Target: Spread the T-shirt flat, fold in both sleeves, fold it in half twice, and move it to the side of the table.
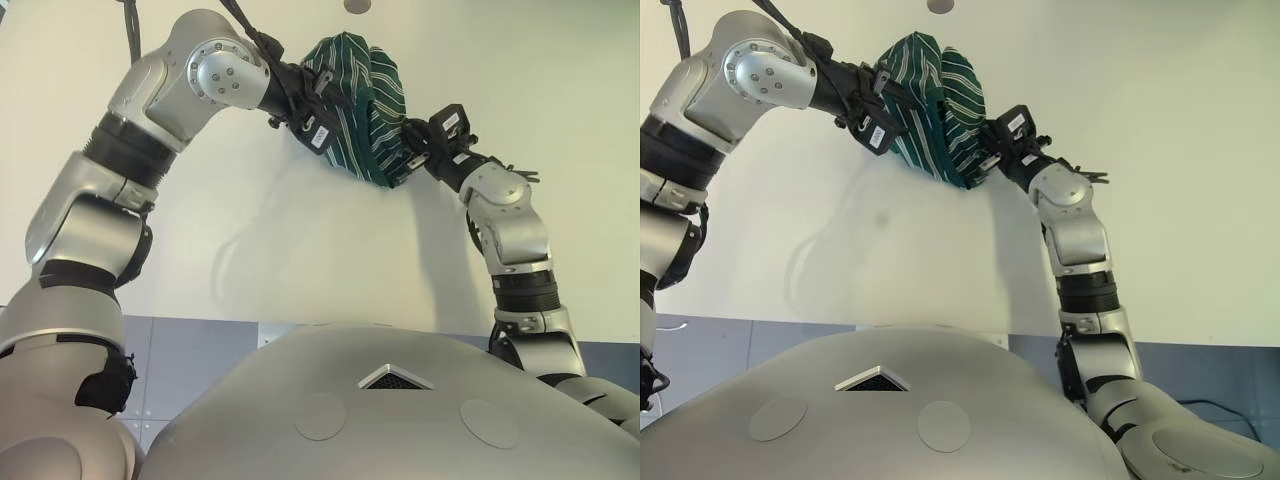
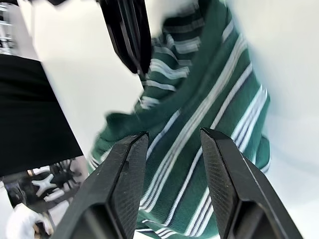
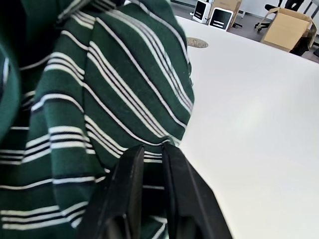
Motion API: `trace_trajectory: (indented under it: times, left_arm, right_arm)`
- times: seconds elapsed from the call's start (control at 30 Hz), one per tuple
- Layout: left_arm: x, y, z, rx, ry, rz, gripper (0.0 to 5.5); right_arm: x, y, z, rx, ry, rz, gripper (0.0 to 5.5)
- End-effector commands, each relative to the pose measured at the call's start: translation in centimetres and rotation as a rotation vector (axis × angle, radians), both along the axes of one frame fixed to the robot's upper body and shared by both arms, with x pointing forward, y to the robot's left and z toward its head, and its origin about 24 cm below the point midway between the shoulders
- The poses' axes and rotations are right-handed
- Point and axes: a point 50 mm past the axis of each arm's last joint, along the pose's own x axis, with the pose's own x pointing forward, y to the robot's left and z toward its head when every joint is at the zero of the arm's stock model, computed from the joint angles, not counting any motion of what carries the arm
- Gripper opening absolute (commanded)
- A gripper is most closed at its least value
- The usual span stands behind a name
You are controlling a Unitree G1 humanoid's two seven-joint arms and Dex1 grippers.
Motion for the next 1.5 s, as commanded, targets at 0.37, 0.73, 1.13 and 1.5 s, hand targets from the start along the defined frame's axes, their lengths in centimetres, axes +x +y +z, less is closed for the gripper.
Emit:
trace_trajectory:
  times: [0.37, 0.73, 1.13, 1.5]
  left_arm:
    - [2.7, -2.7, 2.2, -0.044, -0.129, -0.093, 1.88]
    - [3.2, -2.1, 0.8, -0.022, -0.109, -0.064, 0.2]
    - [-3.3, 9.0, 2.2, -0.672, 0.198, 0.73, 0.04]
    - [-5.5, 6.1, -0.1, -0.897, 0.165, 0.909, 0.0]
  right_arm:
    - [0.1, 0.4, -0.3, -0.025, 0.0, -0.016, 0.66]
    - [0.1, 0.4, -0.5, -0.027, 0.014, 0.002, 0.7]
    - [1.6, -3.7, 2.1, 0.168, 0.055, -0.122, 0.7]
    - [1.4, -4.2, 7.9, 0.238, 0.091, 0.443, 2.36]
